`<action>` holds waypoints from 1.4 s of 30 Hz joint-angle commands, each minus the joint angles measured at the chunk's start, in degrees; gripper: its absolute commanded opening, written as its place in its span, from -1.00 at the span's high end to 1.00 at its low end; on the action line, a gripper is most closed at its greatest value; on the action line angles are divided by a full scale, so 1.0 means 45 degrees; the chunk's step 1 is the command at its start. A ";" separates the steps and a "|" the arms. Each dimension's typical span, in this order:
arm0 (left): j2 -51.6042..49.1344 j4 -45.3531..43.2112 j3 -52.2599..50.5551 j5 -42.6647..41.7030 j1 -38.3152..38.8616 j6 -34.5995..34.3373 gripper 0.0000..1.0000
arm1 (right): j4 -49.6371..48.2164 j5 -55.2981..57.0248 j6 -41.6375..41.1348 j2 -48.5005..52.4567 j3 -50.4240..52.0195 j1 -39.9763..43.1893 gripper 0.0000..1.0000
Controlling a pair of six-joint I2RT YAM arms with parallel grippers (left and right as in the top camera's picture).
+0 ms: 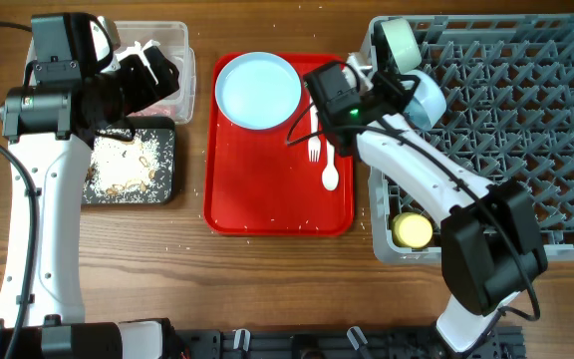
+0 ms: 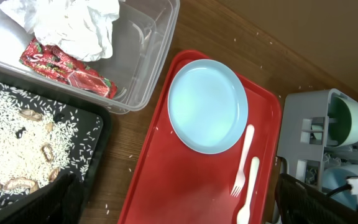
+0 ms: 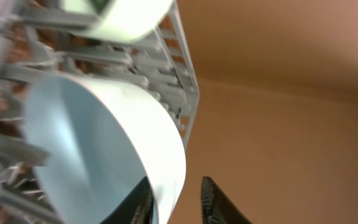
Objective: Sort waste into correct bins and load items into the dishwasher rack
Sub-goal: 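Move the right gripper to the light-blue plate and grasp its edge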
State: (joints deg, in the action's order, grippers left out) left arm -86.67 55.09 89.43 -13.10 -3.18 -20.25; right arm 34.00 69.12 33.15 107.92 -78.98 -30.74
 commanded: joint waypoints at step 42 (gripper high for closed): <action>-0.0073 -0.0034 0.0049 0.0131 -0.0107 0.0112 -1.00 | -0.0379 -1.7223 -1.5169 -0.1093 -0.0865 -0.0282 -0.50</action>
State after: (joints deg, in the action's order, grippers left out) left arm -86.70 55.09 89.43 -13.08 -3.18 -20.25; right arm 35.59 -6.22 -25.32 103.98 -81.97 -32.45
